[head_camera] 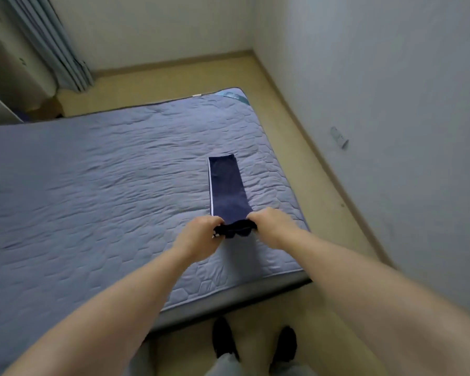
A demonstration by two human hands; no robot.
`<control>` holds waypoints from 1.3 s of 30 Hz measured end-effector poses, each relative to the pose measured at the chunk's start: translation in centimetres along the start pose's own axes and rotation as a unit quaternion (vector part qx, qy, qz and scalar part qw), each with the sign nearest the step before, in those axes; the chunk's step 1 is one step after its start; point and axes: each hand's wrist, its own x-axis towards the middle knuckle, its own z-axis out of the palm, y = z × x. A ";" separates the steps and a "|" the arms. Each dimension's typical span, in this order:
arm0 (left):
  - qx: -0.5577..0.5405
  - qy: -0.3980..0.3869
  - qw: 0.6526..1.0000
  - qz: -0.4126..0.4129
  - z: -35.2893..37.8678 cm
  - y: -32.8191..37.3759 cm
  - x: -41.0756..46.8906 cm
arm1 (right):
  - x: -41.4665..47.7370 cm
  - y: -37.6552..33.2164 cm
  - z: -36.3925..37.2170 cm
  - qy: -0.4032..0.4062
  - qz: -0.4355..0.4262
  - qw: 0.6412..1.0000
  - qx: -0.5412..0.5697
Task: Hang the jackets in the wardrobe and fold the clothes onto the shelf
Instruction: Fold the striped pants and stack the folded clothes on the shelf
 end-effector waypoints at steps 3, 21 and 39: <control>-0.014 -0.065 0.998 -0.024 3.6 -0.1 -3.7 | -3.0 -1.4 4.5 -0.057 0.021 0.998 -0.002; -0.002 -0.200 0.976 -0.092 10.4 8.8 -25.1 | -23.7 -5.1 11.2 -0.196 -0.073 0.978 0.018; -0.135 -0.264 0.941 -0.160 7.3 -0.1 -10.1 | -7.3 -2.0 9.9 -0.231 -0.003 0.963 0.141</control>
